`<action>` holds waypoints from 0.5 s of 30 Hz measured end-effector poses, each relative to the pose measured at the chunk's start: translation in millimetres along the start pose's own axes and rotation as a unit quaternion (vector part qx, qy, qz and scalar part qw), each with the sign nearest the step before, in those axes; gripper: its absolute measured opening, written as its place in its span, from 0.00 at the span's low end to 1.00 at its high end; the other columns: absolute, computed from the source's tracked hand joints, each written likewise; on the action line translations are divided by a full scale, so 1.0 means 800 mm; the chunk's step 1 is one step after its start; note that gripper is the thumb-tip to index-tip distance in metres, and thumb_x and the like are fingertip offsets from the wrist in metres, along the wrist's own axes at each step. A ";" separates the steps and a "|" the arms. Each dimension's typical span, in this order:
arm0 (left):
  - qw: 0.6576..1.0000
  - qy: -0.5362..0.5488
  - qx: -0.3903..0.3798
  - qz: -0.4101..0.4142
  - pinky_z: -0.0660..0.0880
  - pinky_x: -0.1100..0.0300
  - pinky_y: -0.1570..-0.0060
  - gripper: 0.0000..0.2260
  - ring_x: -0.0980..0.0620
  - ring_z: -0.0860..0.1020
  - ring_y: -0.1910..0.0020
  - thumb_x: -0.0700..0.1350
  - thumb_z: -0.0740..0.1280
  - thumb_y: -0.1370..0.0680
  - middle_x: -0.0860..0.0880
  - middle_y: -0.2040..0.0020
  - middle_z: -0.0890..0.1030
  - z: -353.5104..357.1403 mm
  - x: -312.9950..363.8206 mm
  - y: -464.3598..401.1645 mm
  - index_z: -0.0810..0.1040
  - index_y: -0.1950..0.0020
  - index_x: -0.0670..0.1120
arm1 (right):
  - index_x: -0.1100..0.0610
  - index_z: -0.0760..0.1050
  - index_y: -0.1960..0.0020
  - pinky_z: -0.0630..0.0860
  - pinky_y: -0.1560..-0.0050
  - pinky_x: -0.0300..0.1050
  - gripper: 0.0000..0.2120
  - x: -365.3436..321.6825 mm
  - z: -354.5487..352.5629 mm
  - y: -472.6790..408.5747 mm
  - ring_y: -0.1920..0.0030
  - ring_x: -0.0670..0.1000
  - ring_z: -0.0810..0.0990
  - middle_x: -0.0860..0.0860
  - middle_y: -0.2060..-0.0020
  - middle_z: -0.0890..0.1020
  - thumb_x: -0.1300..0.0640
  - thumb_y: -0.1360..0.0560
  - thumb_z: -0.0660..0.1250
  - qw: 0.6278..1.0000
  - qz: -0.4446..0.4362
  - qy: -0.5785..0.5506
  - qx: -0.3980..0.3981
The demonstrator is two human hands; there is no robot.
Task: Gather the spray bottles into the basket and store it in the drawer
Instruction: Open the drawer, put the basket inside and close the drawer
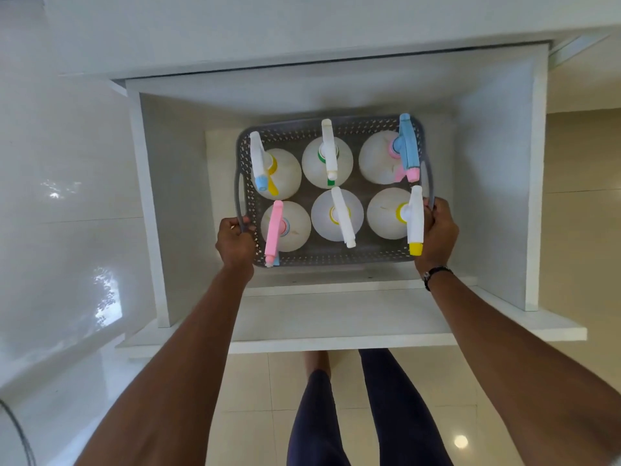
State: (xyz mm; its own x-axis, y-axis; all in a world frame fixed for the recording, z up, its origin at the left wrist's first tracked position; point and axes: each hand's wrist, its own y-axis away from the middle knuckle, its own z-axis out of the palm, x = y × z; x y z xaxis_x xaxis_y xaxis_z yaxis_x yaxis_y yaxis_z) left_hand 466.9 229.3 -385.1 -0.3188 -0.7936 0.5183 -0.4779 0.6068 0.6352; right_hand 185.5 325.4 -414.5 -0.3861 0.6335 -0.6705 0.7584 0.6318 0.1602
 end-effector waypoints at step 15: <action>1.000 -0.018 -0.002 0.016 0.74 0.61 0.56 0.10 0.51 0.76 0.54 0.37 0.67 0.24 0.49 0.51 0.77 0.025 -0.019 -0.007 0.75 0.43 0.40 | 0.65 0.74 0.50 0.63 0.65 0.39 0.08 0.027 0.009 -0.007 0.63 0.52 0.73 0.53 0.65 0.75 0.61 0.20 0.59 1.000 0.009 -0.004 -0.025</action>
State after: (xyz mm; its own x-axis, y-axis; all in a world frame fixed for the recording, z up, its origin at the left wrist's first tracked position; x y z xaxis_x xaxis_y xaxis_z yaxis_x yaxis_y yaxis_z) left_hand 458.4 236.7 -407.9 -0.3635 -0.7742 0.5181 -0.4642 0.6327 0.6198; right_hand 176.8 332.4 -435.5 -0.3683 0.6419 -0.6725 0.7377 0.6420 0.2087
